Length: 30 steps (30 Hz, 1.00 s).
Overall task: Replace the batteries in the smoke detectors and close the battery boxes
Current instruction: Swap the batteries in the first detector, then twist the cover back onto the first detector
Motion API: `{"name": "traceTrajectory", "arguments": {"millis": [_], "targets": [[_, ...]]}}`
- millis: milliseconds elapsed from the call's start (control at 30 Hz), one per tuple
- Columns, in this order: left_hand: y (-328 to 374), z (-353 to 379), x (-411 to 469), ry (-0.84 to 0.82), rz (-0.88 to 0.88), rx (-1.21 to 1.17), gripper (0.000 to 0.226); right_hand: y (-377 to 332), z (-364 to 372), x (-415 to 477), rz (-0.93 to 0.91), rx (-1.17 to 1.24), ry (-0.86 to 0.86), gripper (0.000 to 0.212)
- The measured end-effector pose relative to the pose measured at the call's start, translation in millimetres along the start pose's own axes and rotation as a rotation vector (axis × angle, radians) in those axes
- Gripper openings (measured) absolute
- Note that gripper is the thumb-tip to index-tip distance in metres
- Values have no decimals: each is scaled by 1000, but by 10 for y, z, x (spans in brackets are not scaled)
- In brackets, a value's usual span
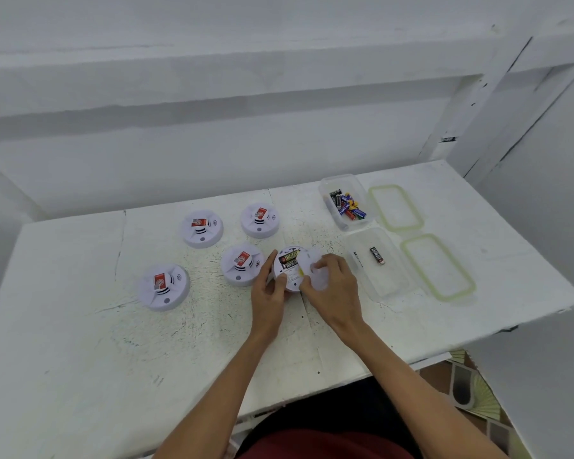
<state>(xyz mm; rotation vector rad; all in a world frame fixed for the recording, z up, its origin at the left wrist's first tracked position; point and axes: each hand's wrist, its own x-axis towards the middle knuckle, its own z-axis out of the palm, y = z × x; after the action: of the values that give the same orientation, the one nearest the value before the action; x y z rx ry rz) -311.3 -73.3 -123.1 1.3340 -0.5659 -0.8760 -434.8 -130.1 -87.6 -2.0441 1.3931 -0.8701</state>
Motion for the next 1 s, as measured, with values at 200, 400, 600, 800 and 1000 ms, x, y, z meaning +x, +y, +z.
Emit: {"name": "traceTrajectory", "arguments": {"millis": [200,400,600,800,1000], "targets": [[8,-20,-2,-41,-11,-24,42,-59,109,-12,-77,-24,-48,52],[1,-14,-9,-61,0,13,43,-27,136,0,-50,-9,-92,59],[30,-3,-16,-43,12,28,41,-9,114,23,12,14,-123,58],[12,7,8,-3,-4,40,39,105,41,62,-17,61,-186,60],[-21,18,16,13,-5,96,41,223,95,-6,-68,76,-196,98]]}}
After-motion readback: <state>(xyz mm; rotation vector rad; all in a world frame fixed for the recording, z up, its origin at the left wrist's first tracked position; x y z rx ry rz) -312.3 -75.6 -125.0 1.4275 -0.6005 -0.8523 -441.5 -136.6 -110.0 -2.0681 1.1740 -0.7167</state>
